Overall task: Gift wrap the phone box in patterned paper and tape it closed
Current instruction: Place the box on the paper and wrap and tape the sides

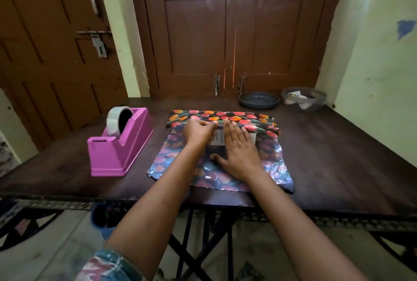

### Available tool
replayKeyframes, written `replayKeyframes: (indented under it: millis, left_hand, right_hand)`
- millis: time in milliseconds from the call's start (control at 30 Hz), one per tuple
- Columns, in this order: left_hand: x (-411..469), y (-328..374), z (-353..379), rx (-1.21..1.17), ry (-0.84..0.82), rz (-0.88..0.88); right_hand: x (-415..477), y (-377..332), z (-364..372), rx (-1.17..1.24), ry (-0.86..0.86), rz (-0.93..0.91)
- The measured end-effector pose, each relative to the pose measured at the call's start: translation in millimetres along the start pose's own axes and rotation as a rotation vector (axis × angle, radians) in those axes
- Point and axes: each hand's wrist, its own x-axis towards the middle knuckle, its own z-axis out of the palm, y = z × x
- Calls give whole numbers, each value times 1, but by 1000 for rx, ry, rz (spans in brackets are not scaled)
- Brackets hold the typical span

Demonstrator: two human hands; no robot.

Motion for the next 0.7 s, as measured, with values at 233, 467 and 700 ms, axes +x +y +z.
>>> replayKeyframes:
  millis: [233,467,700]
  left_hand:
    - [-1,-1,-1,295,120,96]
    - [-3,-14,-3,439,169,68]
    - [-5,-11,-17,801,141,156]
  right_hand:
    - [0,0,-1,1,6,2]
    - [1,0,-1,12,-6,-3]
    - [0,0,-4,28,-28,0]
